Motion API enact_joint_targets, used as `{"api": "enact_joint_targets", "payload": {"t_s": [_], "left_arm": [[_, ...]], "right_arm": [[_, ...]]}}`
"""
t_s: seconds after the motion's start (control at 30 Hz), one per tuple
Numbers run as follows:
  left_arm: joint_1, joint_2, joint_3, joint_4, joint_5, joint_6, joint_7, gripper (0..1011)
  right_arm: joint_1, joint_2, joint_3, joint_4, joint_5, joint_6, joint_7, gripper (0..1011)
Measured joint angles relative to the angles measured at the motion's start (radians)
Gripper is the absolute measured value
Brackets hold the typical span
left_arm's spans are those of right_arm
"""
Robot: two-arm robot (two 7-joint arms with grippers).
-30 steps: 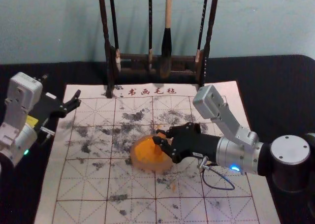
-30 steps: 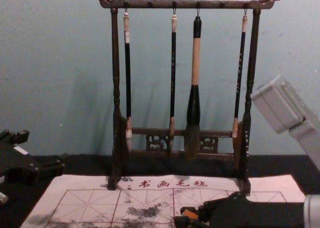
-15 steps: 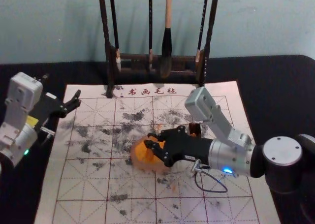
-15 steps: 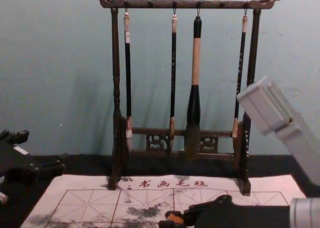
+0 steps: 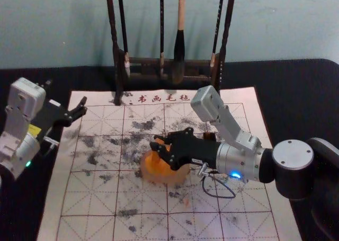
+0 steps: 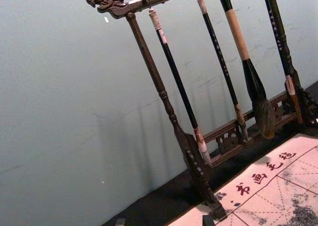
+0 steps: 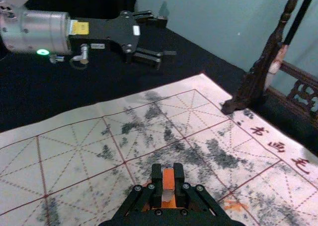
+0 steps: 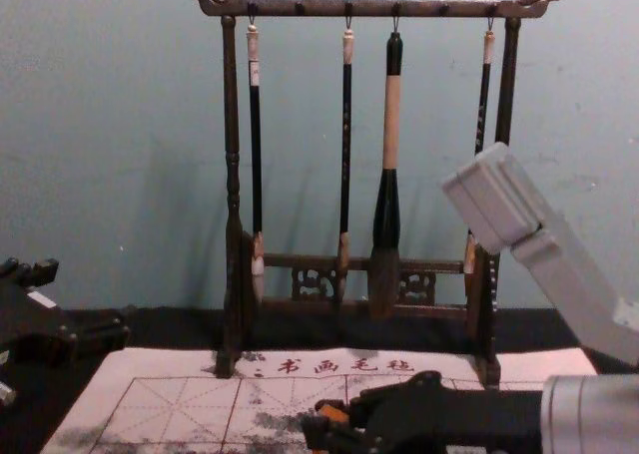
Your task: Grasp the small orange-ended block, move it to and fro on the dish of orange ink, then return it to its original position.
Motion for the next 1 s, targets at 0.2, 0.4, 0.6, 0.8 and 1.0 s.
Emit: {"api": "enact_joint_targets", "payload": {"t_s": [0.2, 0.4, 0.6, 0.8, 1.0], "left_arm": [[0.0, 0.0, 0.0, 0.0, 0.0, 0.0, 0.0, 1001], [0.0, 0.0, 0.0, 0.0, 0.0, 0.0, 0.0, 1001], [0.0, 0.0, 0.0, 0.0, 0.0, 0.0, 0.0, 1001], [0.0, 0.0, 0.0, 0.0, 0.0, 0.0, 0.0, 1001], [0.0, 0.0, 0.0, 0.0, 0.0, 0.0, 0.0, 1001]], "right_arm": [[0.012, -0.011, 0.007, 0.017, -0.006, -0.001, -0.014, 133], [0.014, -0.011, 0.013, 0.022, -0.014, -0.001, -0.021, 133], [0.011, -0.004, 0.021, 0.023, -0.019, -0.001, -0.024, 133], [0.005, 0.003, 0.035, 0.019, -0.02, 0.0, -0.029, 133], [-0.004, 0.013, 0.044, 0.008, -0.02, 0.0, -0.029, 133]]}}
